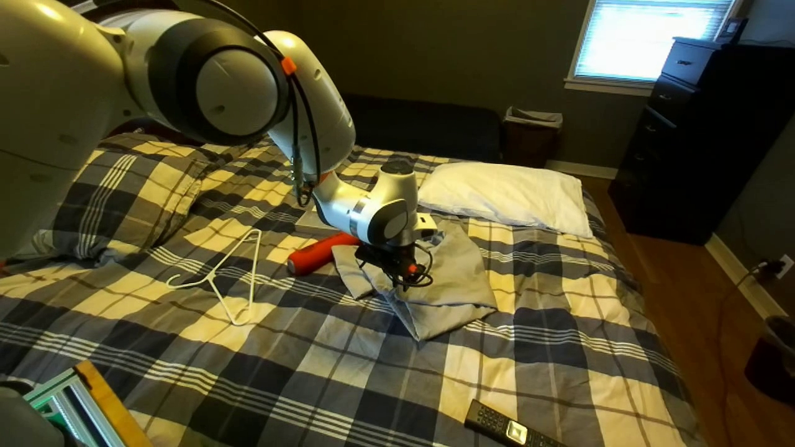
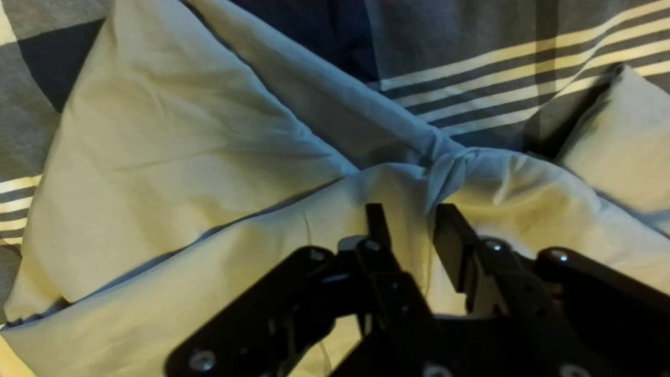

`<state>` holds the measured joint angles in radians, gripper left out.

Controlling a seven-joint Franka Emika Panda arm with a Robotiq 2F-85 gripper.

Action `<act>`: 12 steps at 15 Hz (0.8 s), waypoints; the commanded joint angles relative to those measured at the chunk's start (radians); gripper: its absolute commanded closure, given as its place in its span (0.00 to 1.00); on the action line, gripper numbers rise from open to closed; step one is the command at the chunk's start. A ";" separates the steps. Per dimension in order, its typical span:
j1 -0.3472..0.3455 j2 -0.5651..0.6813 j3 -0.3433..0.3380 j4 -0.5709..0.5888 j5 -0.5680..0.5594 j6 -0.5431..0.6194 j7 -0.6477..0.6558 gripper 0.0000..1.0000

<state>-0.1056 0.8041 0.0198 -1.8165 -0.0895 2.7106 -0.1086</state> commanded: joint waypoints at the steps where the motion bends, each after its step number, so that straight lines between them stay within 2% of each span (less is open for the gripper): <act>1: -0.018 0.043 0.016 0.048 0.026 -0.019 -0.039 0.99; 8: -0.019 0.040 0.029 0.052 0.026 -0.013 -0.055 1.00; 9: -0.022 0.033 0.037 0.048 0.030 -0.015 -0.060 0.74; 10: -0.026 0.031 0.046 0.048 0.033 -0.015 -0.067 0.73; 12: -0.032 0.034 0.061 0.052 0.038 -0.015 -0.077 0.60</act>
<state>-0.1144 0.8361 0.0473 -1.7741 -0.0870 2.7099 -0.1414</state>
